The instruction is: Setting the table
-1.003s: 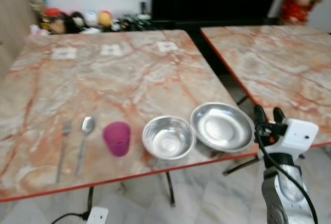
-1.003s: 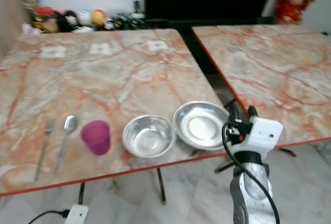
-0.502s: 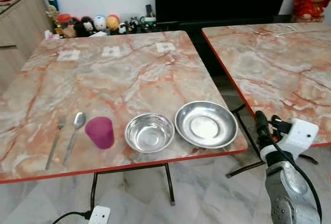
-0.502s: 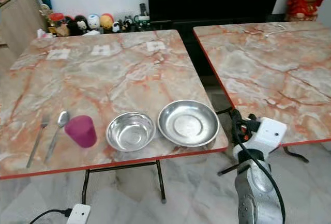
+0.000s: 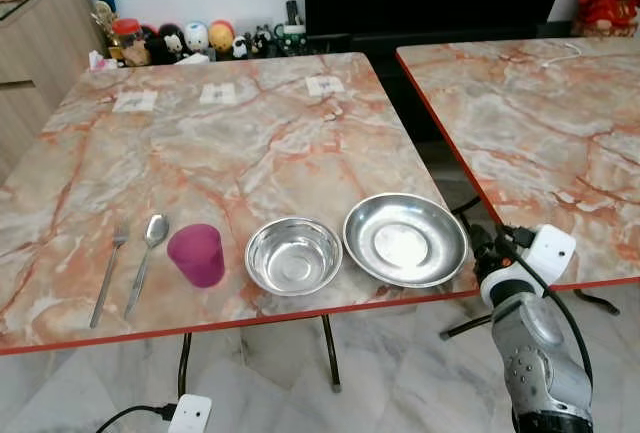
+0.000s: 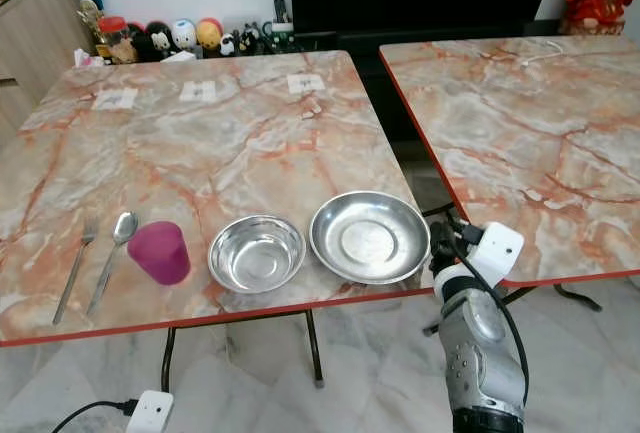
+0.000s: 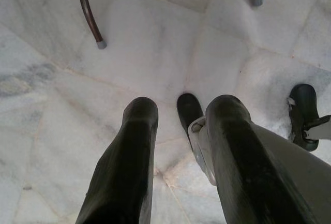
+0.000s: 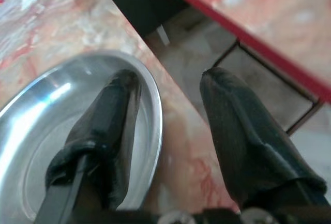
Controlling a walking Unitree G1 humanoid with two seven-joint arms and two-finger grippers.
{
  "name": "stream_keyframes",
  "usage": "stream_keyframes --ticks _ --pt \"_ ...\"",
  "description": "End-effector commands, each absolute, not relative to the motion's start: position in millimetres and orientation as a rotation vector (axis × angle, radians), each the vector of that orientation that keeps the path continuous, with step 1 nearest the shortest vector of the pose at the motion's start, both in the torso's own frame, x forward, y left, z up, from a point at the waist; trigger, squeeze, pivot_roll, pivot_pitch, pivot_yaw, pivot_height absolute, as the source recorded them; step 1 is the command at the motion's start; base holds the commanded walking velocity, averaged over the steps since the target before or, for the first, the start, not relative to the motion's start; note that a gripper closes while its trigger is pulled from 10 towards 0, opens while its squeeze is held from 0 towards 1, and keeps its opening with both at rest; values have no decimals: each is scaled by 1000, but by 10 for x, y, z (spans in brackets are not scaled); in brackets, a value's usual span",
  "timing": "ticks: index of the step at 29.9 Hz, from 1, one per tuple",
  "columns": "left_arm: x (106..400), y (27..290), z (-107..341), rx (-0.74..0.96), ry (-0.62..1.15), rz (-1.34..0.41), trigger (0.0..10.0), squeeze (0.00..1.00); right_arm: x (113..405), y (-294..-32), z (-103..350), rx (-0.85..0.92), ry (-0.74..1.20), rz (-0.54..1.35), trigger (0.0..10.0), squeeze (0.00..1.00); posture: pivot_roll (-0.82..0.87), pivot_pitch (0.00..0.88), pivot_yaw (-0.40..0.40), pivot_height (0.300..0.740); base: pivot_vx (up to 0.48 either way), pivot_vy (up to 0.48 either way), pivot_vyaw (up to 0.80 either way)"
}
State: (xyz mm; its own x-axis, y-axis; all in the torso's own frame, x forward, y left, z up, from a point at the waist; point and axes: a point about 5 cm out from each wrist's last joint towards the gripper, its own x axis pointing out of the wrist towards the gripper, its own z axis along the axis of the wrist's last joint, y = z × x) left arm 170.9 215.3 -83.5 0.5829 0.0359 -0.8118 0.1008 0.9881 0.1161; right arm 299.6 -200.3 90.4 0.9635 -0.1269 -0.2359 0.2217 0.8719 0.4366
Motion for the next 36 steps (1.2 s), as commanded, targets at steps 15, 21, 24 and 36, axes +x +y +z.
stream_keyframes --ticks 15,21,24,36 --pt "1675 2188 -846 168 969 -37 10000 0 3100 -1939 749 586 298 -154 10000 0 -82 75 14 740 0 0 0" --pt "1675 2186 -846 170 967 -37 10000 0 3136 -1924 746 577 303 -147 10000 0 -76 75 14 740 0 0 0" --pt "1676 2187 -845 172 965 -36 10000 0 3189 -1898 766 576 297 -126 10000 0 -76 71 15 740 0 0 0" --pt "1676 2170 -846 190 961 -56 10000 0 3207 -1799 662 529 378 -86 10000 0 -74 50 11 740 0 0 0"
